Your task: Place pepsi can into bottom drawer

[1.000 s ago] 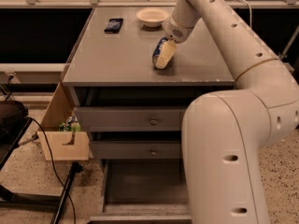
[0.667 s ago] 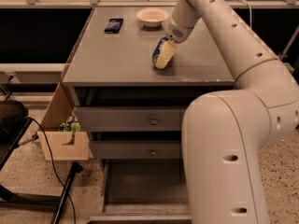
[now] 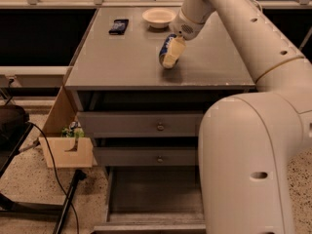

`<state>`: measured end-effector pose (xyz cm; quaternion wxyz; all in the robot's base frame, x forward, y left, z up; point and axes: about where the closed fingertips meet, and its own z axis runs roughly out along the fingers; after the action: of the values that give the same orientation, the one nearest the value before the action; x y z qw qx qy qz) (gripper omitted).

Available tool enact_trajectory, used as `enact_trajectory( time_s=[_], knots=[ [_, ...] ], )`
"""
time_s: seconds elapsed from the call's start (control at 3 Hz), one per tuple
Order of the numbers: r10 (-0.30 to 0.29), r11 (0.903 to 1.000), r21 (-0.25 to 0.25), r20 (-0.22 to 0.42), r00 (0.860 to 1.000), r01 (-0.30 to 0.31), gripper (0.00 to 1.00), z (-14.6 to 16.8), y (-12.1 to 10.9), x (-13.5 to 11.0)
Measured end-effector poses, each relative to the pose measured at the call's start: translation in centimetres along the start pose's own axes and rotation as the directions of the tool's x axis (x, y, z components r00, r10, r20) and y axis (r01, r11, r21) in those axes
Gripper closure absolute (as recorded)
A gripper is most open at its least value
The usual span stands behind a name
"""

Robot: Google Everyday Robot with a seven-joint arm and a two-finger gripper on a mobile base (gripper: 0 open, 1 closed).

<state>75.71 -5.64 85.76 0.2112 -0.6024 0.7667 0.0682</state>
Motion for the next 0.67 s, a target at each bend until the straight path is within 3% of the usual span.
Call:
enact_trajectory(
  time_s=[0.33,0.67],
  knots=[
    [0.018,0.9992,0.035,0.031,0.999,-0.019,1.00,-5.9,2.8,0.7],
    [0.078,0.9955,0.051,0.050,0.996,-0.080,1.00,-9.8,6.8,2.6]
  ],
)
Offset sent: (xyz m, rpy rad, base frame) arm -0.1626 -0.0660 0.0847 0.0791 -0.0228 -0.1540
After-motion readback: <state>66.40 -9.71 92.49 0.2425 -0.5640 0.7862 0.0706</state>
